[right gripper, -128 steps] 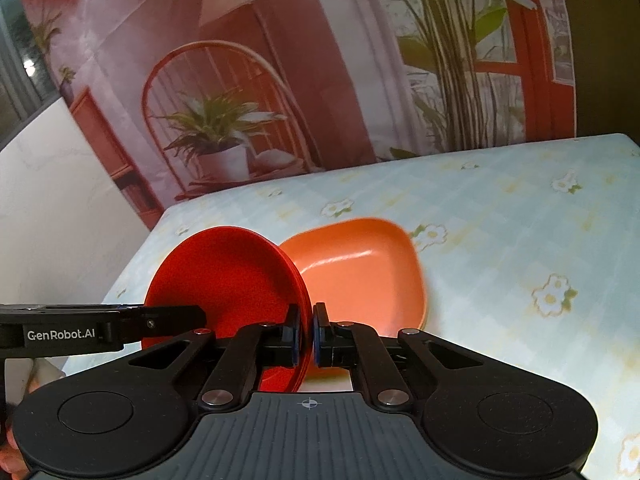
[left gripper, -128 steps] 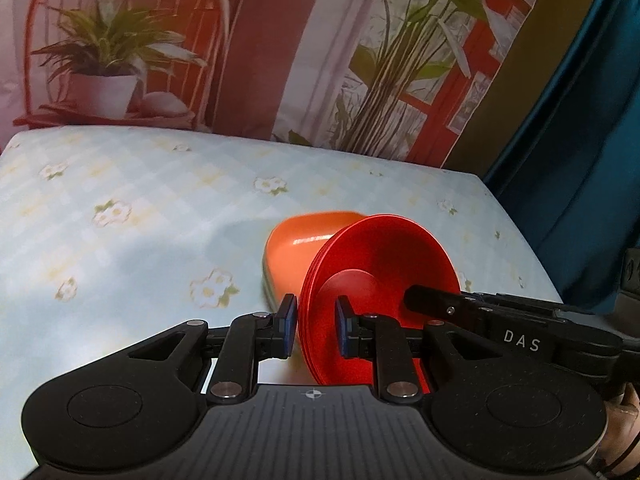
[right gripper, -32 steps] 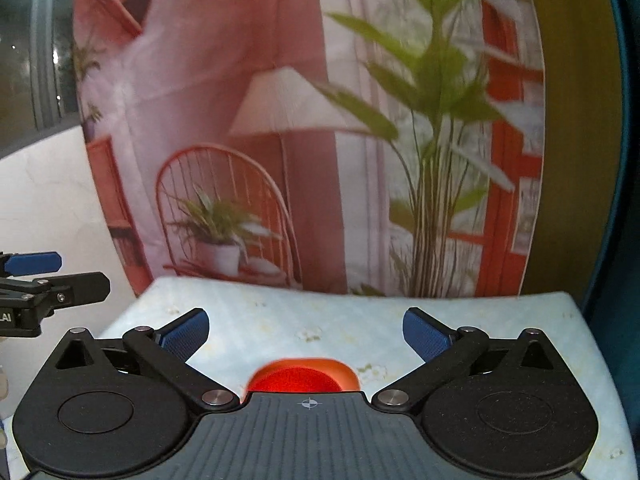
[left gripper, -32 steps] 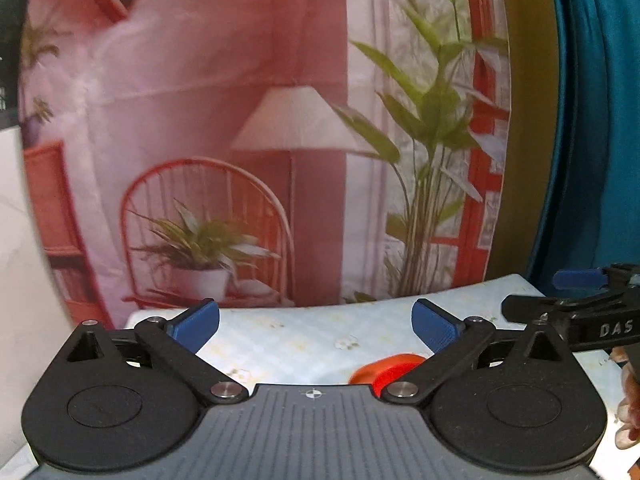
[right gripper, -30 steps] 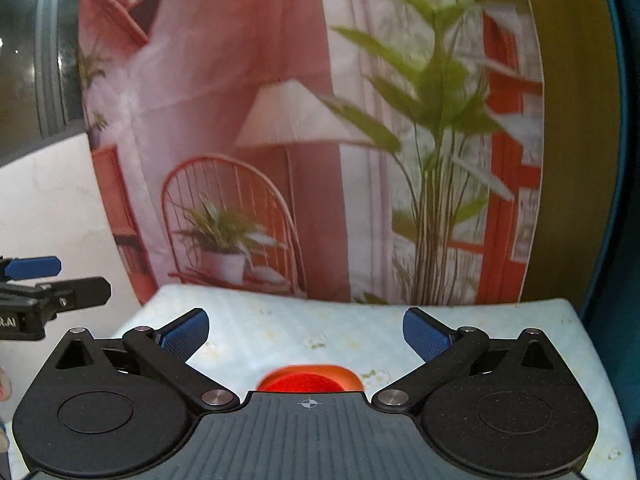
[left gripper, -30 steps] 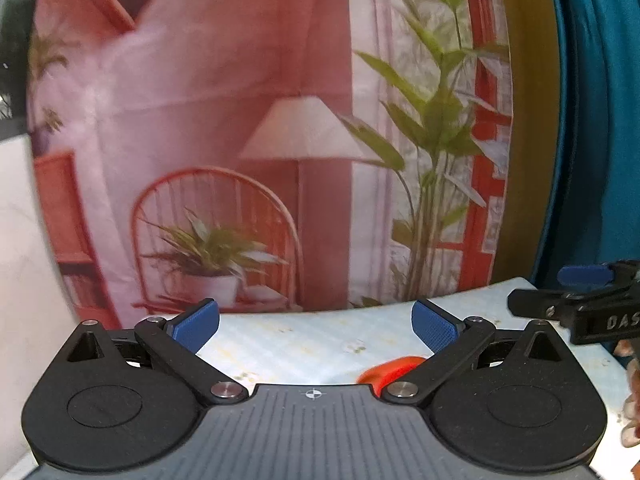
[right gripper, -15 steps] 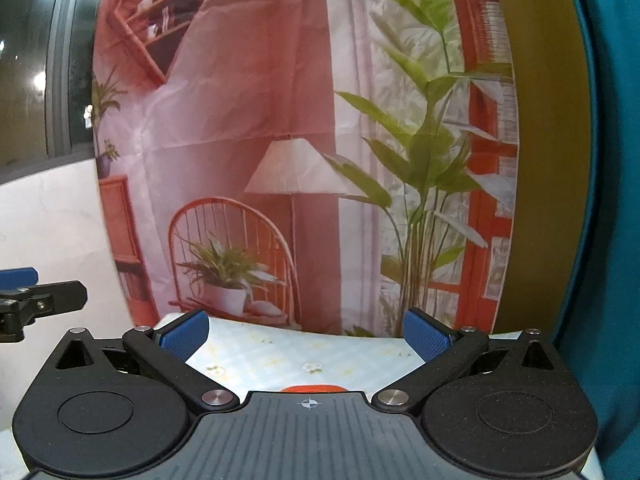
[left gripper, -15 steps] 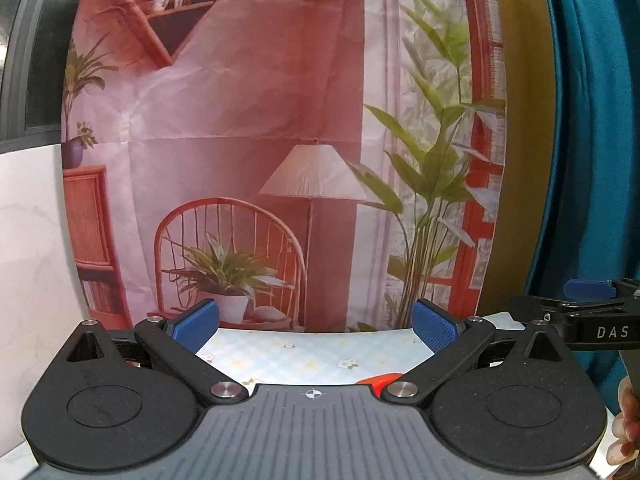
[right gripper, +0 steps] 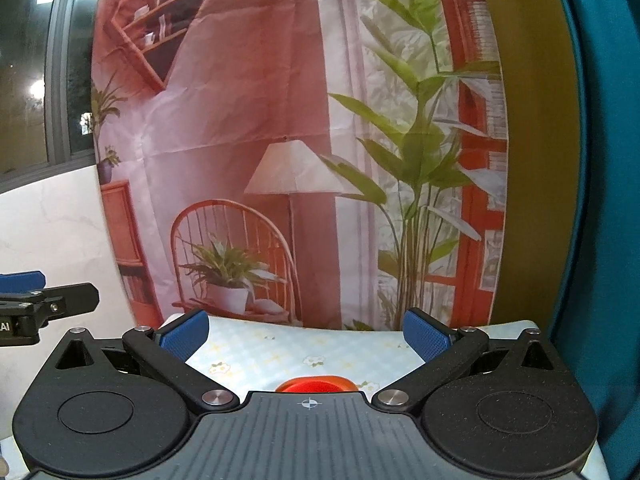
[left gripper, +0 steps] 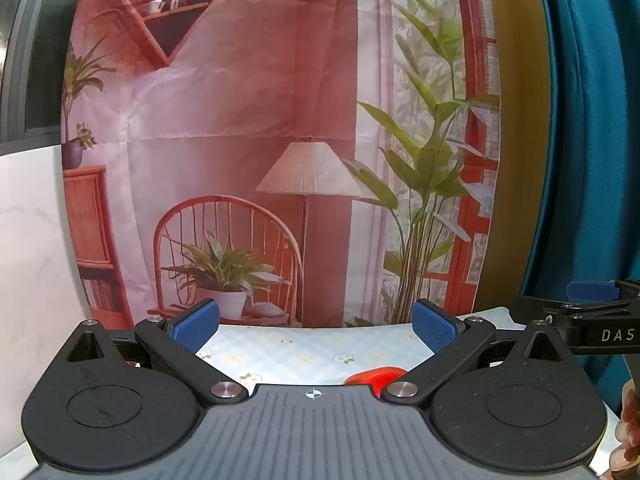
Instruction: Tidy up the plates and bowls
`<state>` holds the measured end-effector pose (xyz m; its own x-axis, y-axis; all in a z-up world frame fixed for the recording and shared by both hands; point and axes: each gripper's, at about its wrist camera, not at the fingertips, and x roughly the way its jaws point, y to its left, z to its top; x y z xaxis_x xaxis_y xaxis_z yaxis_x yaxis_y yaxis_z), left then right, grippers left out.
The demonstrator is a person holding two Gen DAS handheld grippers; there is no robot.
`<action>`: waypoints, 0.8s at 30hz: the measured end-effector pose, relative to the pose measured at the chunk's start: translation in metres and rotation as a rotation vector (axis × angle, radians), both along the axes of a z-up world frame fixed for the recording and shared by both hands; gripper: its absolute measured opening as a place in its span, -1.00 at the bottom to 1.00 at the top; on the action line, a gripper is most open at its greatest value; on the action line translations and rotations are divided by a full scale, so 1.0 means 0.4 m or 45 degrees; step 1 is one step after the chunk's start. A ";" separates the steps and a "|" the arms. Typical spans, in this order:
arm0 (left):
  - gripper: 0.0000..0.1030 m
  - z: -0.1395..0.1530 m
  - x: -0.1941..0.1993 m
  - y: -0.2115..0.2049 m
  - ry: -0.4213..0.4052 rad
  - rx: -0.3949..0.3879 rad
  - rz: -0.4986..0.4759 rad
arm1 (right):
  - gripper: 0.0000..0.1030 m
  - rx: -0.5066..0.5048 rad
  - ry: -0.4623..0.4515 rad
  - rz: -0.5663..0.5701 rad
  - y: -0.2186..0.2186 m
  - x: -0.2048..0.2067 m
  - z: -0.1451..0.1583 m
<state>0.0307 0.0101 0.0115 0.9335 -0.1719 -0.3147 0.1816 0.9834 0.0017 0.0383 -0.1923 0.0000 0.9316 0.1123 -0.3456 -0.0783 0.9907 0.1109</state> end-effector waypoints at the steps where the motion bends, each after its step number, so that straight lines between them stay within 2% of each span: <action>1: 1.00 -0.001 0.000 0.002 0.003 0.001 0.002 | 0.99 0.000 0.000 0.001 0.001 -0.001 0.000; 24: 1.00 0.005 0.005 0.007 0.006 0.010 0.029 | 0.99 -0.008 0.000 -0.007 0.005 0.000 0.004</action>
<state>0.0326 0.0128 0.0134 0.9356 -0.1481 -0.3205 0.1593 0.9872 0.0087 0.0383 -0.1905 0.0016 0.9322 0.1049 -0.3465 -0.0727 0.9918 0.1048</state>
